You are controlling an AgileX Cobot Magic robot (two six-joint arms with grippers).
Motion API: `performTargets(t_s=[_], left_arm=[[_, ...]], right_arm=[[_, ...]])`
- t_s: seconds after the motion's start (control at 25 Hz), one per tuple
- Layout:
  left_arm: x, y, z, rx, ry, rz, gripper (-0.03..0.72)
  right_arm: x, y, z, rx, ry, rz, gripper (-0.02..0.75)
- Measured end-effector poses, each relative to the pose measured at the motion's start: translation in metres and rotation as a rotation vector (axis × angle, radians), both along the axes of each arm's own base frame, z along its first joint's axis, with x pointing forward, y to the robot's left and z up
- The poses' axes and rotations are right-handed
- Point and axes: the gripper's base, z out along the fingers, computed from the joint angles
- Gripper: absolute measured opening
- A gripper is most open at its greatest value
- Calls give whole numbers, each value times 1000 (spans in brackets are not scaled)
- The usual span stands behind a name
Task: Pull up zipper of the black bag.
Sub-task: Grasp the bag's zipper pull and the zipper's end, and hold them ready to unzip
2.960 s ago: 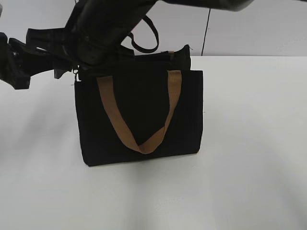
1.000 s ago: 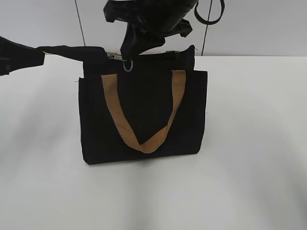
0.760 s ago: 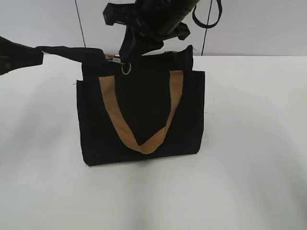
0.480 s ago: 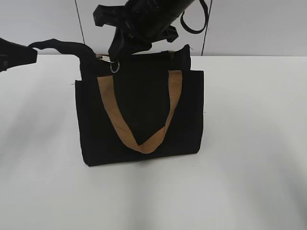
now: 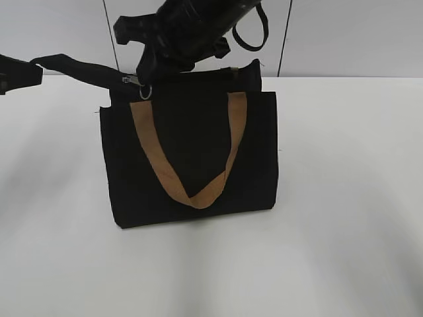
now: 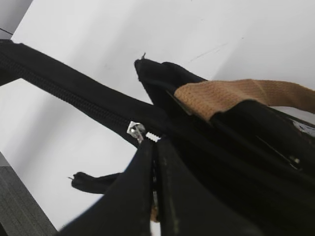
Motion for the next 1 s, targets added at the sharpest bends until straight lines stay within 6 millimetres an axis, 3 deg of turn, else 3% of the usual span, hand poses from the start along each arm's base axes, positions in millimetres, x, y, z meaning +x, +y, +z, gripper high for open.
performTargets(t_s=[0.52,1.0], left_arm=[[0,2,0,-5,2,2,23],[0,2,0,-7,4,-5,24]], right_arm=[[3,-19,-5,-251,-85,28,-15],[11,-73,8,-567,-128,19,-15]])
